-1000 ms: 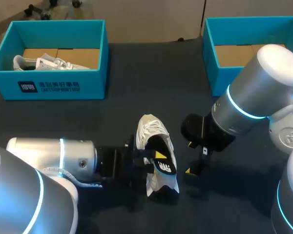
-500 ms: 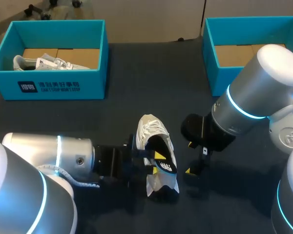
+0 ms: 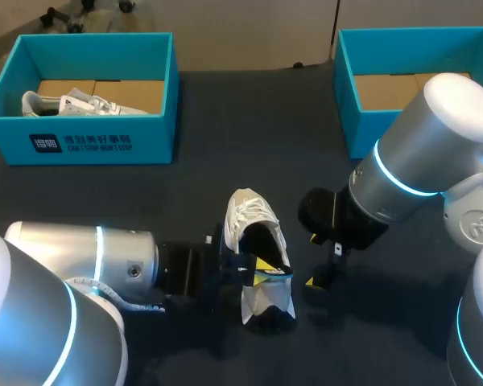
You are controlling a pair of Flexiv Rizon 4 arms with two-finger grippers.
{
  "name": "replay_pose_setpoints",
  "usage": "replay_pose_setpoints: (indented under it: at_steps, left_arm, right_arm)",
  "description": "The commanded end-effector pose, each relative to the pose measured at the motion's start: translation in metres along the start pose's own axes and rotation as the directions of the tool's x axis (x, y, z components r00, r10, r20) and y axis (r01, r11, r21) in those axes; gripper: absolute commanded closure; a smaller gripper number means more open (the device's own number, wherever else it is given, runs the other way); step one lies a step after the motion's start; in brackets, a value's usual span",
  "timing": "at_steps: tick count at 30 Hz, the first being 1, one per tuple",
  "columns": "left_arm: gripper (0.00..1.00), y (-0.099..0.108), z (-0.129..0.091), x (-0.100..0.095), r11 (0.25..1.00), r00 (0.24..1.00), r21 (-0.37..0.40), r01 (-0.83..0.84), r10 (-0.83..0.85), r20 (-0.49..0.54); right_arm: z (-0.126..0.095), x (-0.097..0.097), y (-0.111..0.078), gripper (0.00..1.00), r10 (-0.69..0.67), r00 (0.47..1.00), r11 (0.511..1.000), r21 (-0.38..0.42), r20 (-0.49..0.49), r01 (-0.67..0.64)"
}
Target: Take the shoe out of the shoebox, open the shoe tongue, remove and reinsert the insole, then place the shoe into the shoebox
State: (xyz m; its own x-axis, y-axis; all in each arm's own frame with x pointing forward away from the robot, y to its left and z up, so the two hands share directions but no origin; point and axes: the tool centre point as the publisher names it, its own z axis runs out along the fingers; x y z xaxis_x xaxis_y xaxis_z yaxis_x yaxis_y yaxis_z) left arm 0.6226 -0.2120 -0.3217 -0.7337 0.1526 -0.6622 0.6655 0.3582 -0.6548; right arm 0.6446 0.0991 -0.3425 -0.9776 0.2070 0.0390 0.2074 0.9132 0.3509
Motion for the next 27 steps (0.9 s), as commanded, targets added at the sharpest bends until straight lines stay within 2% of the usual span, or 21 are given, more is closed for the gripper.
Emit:
replay_pose_setpoints:
  at_steps: [1,9,20,27]
  left_arm:
    - [1.0,0.005,0.002,0.003,0.999,0.999,0.008,-0.039,0.038,0.033]
    - [1.0,0.017,0.006,-0.004,0.995,0.994,-0.043,-0.094,0.097,0.055]
    - [1.0,0.036,0.012,-0.007,0.991,0.995,-0.091,-0.098,0.101,0.024]
    - [1.0,0.036,0.01,-0.007,0.994,0.997,-0.08,-0.07,0.072,0.024]
  right_arm:
    - [0.003,0.001,0.001,0.0,0.001,1.0,1.0,0.001,0.004,-0.001]
    - [0.003,0.001,0.001,0.0,0.001,1.0,1.0,0.001,0.004,-0.001]
    - [0.003,0.001,0.001,0.0,0.001,1.0,1.0,0.001,0.004,-0.001]
    - [0.003,0.001,0.001,0.0,0.001,1.0,1.0,0.001,0.004,-0.001]
